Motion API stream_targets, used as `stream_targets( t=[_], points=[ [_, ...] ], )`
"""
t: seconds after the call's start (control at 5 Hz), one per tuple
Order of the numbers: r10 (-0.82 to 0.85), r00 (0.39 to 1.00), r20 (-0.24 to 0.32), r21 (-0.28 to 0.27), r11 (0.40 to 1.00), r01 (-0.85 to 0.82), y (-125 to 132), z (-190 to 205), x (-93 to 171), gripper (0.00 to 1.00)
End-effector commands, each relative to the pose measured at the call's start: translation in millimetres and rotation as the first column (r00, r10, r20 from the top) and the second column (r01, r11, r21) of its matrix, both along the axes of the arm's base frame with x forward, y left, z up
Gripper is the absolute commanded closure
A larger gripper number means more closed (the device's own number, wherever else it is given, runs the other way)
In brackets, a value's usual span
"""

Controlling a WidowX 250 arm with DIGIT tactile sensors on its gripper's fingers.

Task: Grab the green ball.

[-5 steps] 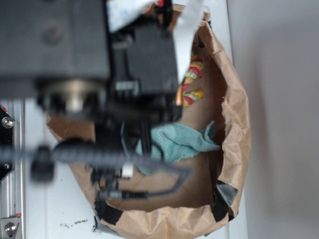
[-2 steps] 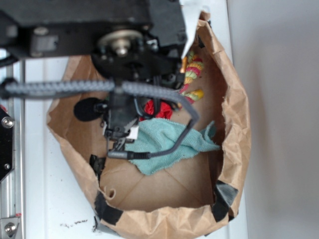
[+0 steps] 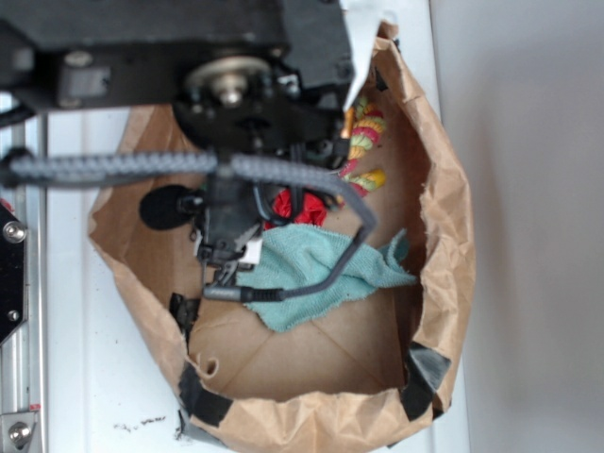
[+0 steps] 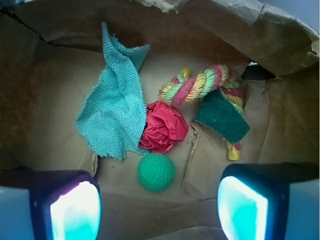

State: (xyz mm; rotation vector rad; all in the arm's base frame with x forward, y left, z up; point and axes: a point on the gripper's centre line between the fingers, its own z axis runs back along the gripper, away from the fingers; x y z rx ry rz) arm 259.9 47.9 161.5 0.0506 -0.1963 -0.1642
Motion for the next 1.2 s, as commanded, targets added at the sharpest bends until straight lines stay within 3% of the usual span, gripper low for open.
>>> stream_targets(
  t=[0.0, 0.2, 0.4, 0.6, 1.0],
  points=[
    [-0.046, 0.999, 0.028, 0.13, 0.991, 0.042, -14, -41, 0, 0.0],
    [-0.094, 0.995, 0.015, 0.201, 0.976, 0.089, -11, -73, -17, 0.0],
    [-0.123, 0.992, 0.027, 0.21, 0.971, 0.114, -9, -86, -20, 0.0],
    [-0.138, 0.99, -0.02, 0.194, 0.971, 0.14, -15, -99, -20, 0.0],
    [-0.127, 0.991, -0.044, 0.15, 0.98, 0.132, -22, -98, -12, 0.0]
  ],
)
